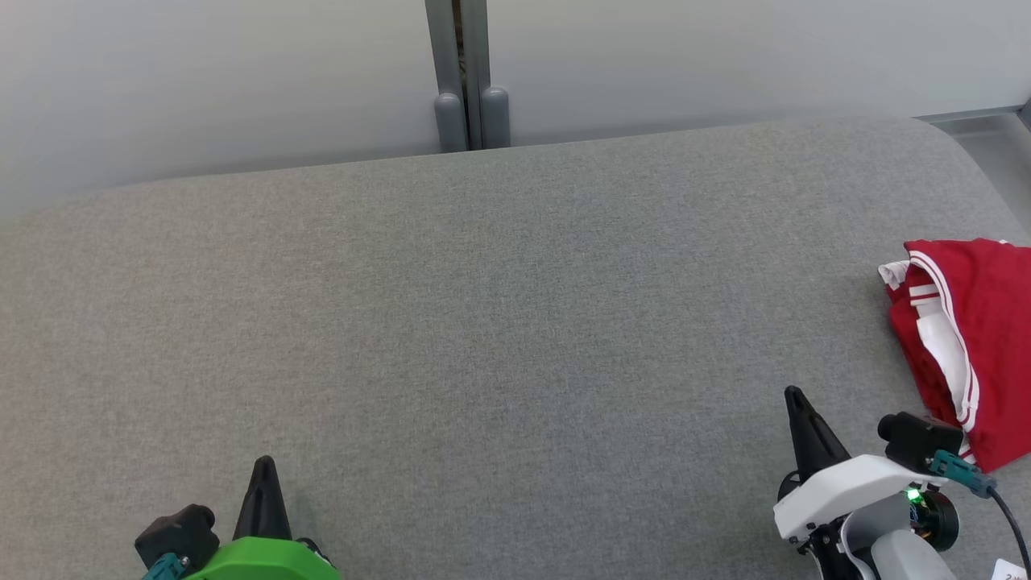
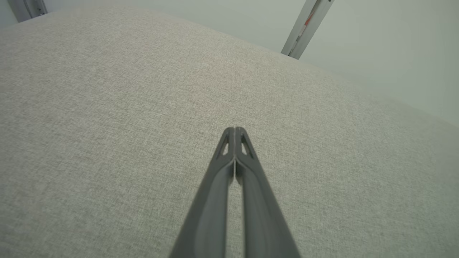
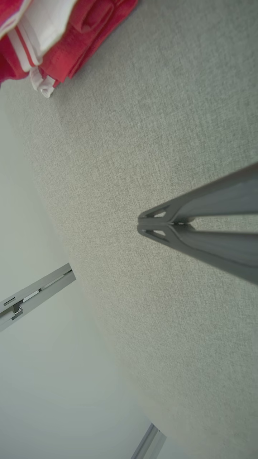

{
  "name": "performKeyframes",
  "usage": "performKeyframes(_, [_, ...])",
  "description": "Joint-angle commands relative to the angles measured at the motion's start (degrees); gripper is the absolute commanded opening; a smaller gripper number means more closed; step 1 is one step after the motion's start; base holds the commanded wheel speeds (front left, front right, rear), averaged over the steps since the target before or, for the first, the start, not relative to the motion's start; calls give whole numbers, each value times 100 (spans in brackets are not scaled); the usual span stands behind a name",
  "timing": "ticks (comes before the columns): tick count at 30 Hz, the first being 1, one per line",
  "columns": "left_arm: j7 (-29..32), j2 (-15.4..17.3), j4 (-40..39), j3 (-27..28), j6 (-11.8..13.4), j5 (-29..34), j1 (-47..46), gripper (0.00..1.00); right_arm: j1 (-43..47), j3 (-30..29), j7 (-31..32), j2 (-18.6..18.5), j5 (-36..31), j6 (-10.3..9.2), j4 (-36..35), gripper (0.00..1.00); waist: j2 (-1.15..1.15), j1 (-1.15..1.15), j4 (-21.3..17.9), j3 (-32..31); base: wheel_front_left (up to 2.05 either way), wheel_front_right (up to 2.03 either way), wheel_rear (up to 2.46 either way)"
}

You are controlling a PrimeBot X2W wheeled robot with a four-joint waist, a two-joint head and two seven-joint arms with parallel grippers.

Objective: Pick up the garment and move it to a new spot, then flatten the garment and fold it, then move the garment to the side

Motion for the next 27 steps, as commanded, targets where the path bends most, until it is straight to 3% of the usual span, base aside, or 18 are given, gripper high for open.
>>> performKeyframes(1, [44,13,-100,52,-49,-243,-154,0,-49,-39,51,-24,243,-1,-144,0,0,0,1,-2,0,0,0])
performKeyframes(27, [645,25,-257,408,-345,-2441,-372,0,76,-267,638,-39,2439,-3,-567,0,0,0,14,-55,0,0,0])
